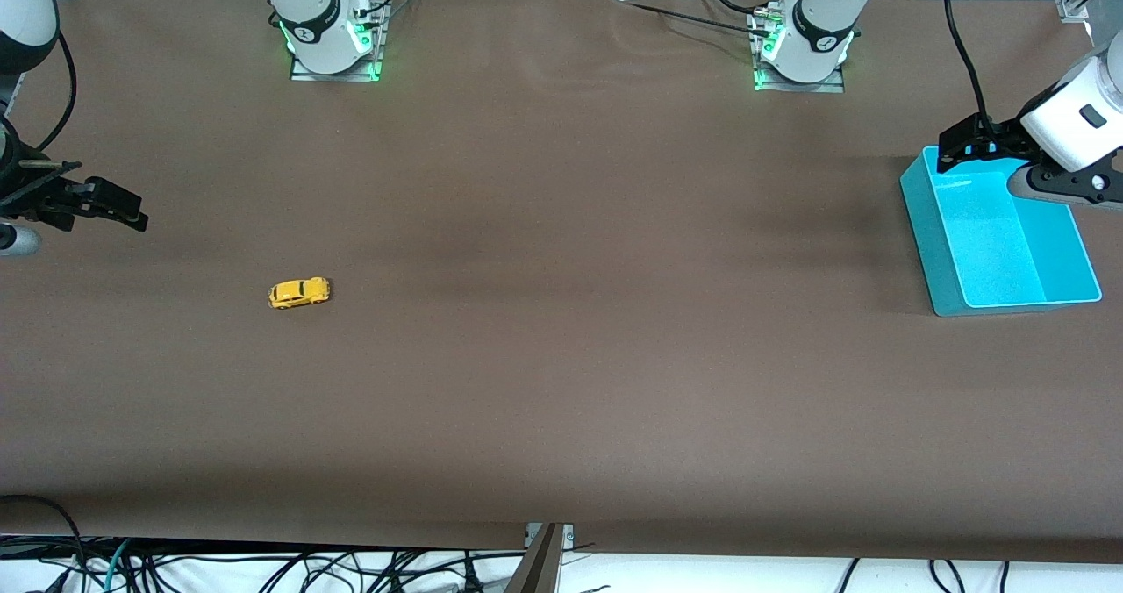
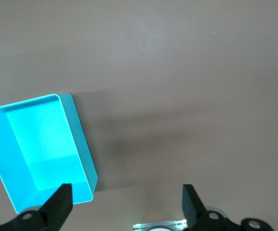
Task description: Wind and store yellow beetle car
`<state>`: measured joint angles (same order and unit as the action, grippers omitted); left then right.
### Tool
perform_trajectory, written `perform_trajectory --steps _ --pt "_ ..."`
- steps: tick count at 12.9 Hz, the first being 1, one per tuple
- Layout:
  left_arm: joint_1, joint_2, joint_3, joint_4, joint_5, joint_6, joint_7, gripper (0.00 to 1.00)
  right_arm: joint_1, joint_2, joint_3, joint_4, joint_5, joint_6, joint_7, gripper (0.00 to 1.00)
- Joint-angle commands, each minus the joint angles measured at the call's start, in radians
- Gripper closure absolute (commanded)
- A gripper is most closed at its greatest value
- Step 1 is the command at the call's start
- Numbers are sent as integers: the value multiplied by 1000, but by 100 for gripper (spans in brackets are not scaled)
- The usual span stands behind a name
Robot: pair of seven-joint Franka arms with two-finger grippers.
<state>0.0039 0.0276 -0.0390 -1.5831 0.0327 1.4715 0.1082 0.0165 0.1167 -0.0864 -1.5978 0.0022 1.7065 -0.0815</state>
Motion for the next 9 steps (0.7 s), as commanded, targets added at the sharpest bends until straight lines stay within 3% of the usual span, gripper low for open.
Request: perform_trajectory --steps 1,9 --pt "8 9 -1 12 -14 -3 4 0 -13 -8 17 -1 -15 -8 16 0" --pt "22 5 7 5 -13 -7 4 0 -13 -8 17 1 -13 -7 17 0"
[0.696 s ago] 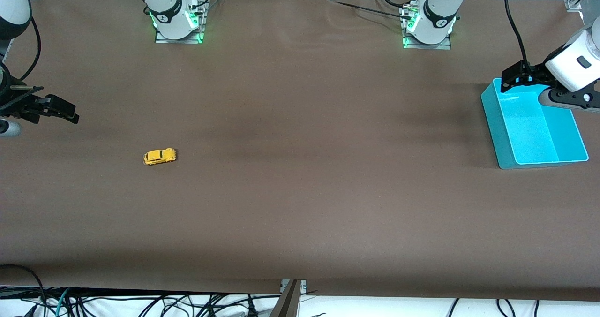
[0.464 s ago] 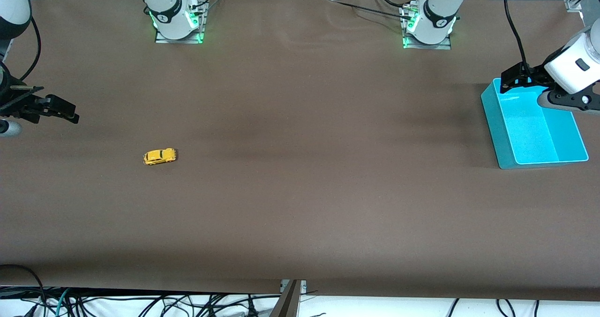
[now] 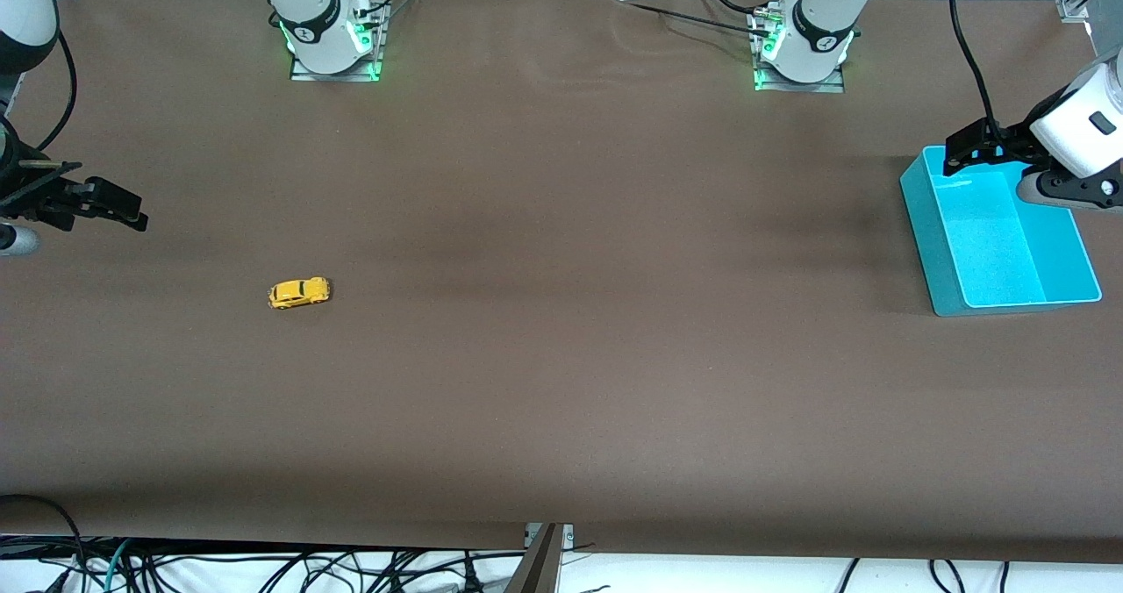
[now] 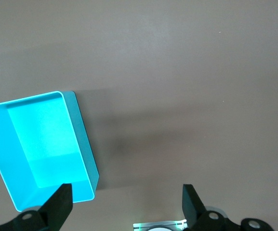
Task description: Wind and store yellow beetle car
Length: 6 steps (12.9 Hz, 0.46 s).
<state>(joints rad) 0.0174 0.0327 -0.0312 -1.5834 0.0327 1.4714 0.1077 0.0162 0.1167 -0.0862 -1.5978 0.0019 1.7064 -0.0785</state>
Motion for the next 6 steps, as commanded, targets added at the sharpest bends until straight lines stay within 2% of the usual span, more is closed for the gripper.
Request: perform_trajectory --steps 1,6 --pt "9 0 -1 3 -13 -6 4 0 -13 -8 17 1 -11 -7 16 0" --pt "9 0 -3 3 -13 -6 3 0 37 18 23 -2 -6 -74 22 0"
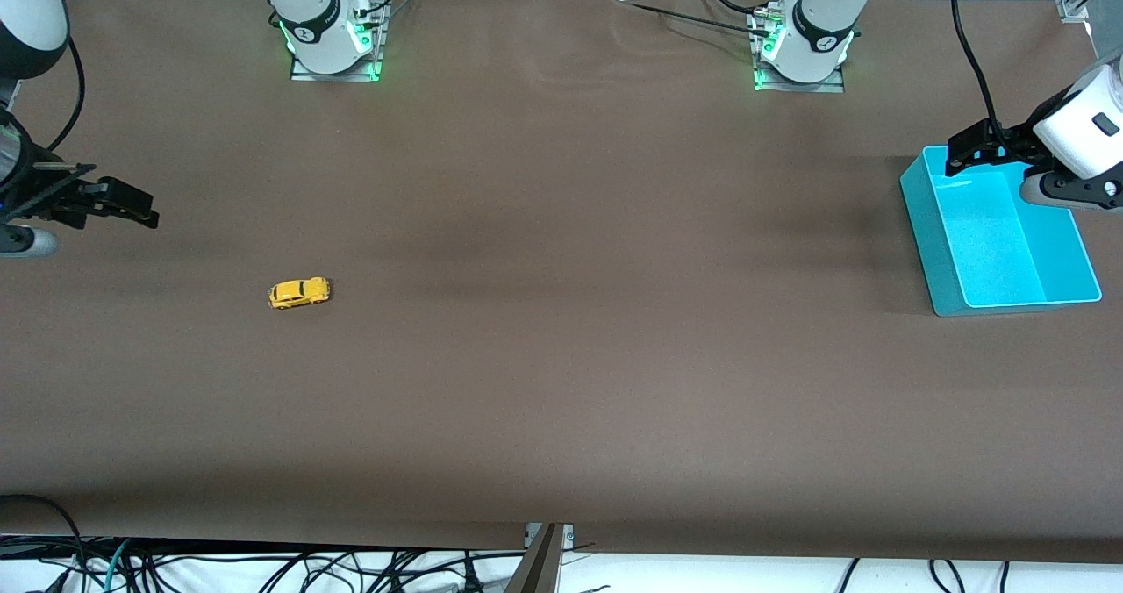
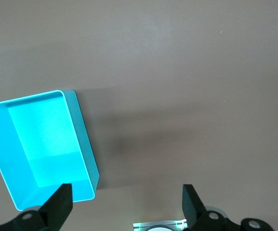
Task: Wind and store yellow beetle car
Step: 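Move the right gripper down over the yellow beetle car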
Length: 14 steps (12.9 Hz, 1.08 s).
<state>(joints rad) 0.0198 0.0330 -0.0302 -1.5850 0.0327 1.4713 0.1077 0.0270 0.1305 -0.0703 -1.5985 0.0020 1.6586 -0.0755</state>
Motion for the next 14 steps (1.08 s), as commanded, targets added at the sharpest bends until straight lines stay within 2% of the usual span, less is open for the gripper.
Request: perform_trajectory --steps 1,5,6,10,14 --pt "6 -1 -4 3 -13 -6 3 0 39 24 7 -1 -7 -28 11 0" --pt "12 -2 -2 0 -11 -8 4 0 94 44 7 -1 1 -94 -3 0" --pt "14 -1 -2 0 -11 -8 4 0 106 47 7 -3 -2 -132 -66 0" --pt "14 -1 -2 -1 -13 -8 4 0 105 121 4 -14 -10 -106 -557 0" --pt "14 -1 -2 -1 -11 -9 4 0 94 130 -6 -153 -8 68 -888 0"
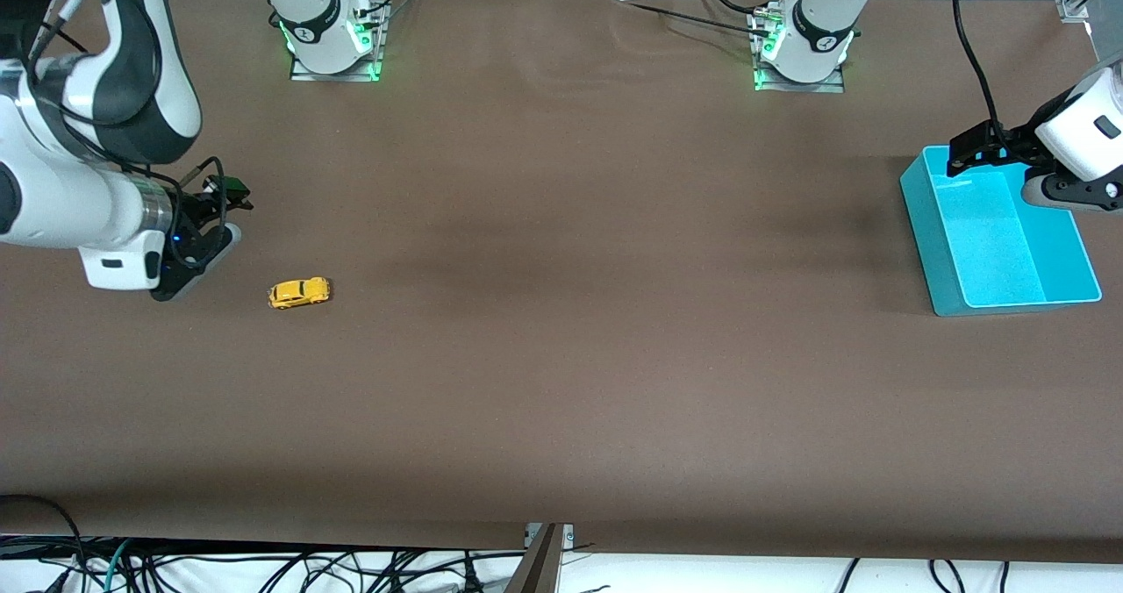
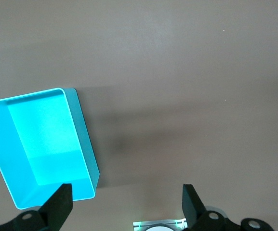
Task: Wind and store yellow beetle car
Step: 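Move the right gripper down over the yellow beetle car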
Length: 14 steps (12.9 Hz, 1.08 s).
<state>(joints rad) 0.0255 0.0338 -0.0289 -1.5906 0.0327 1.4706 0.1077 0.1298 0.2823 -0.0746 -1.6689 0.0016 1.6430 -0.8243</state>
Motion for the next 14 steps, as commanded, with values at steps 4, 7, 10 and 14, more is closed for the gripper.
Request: perform_trajectory --steps 4,7,10,14 --pt "16 -2 -3 3 -11 -12 4 0 -9 -26 -22 -267 -3 380 -448 0" --pt "16 -2 -3 3 -11 -12 7 0 -12 -26 -24 -391 3 585 -579 0" --pt "16 -2 -3 3 -11 -13 7 0 -12 36 -22 -459 4 814 -682 0" --pt "16 -2 -3 3 -13 -13 7 0 -13 101 -19 -459 6 890 -774 0"
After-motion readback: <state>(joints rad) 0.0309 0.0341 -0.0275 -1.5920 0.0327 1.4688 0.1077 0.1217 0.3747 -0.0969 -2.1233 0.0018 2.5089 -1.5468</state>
